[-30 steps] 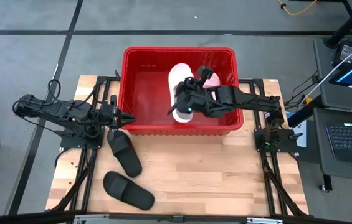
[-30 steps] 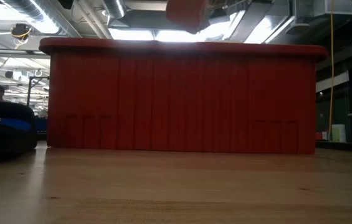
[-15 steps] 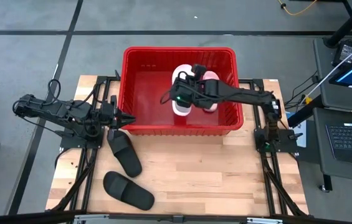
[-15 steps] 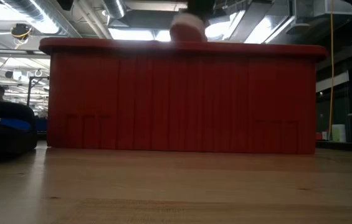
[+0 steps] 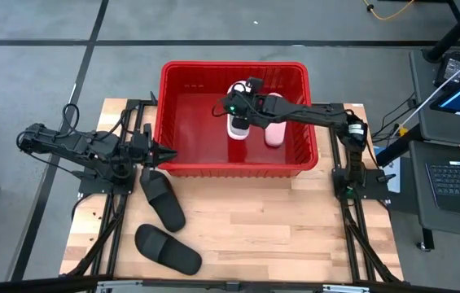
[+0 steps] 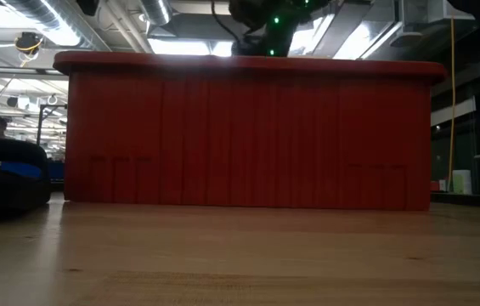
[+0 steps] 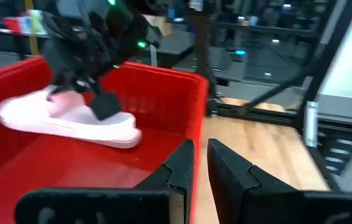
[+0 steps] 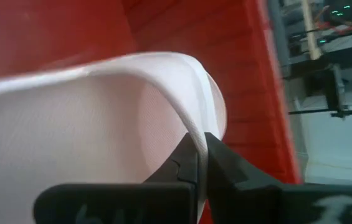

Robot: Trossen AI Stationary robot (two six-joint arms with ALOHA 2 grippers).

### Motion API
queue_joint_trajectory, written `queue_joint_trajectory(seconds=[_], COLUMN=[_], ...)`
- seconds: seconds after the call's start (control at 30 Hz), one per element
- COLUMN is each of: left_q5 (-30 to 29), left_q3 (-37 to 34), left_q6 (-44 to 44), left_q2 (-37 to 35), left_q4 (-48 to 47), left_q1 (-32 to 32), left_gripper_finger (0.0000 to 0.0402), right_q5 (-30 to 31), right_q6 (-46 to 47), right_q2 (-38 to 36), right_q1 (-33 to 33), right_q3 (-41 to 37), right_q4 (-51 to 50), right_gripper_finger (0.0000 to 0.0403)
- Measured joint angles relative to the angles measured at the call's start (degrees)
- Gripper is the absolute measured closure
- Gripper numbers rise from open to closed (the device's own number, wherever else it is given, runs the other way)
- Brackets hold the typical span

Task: Pick and place slides into bin
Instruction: Put the pink slide into the red bin

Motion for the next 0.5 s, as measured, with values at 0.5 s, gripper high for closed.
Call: queue_joint_trajectory(seconds=[0.5], left_q5=[-17.6], left_q3=[0.0], left_q6=[8.9], left_q2=[-0.2], left_q4=[2.3], left_q1=[0.0], left_gripper_finger=[0.0366], right_q5=[-6.9], right_q6=[-4.1], right_q2=[0.0], right_q1=[-7.3], right_q3=[-0.2], right_q4=[0.4], right_gripper_finger=[0.0391])
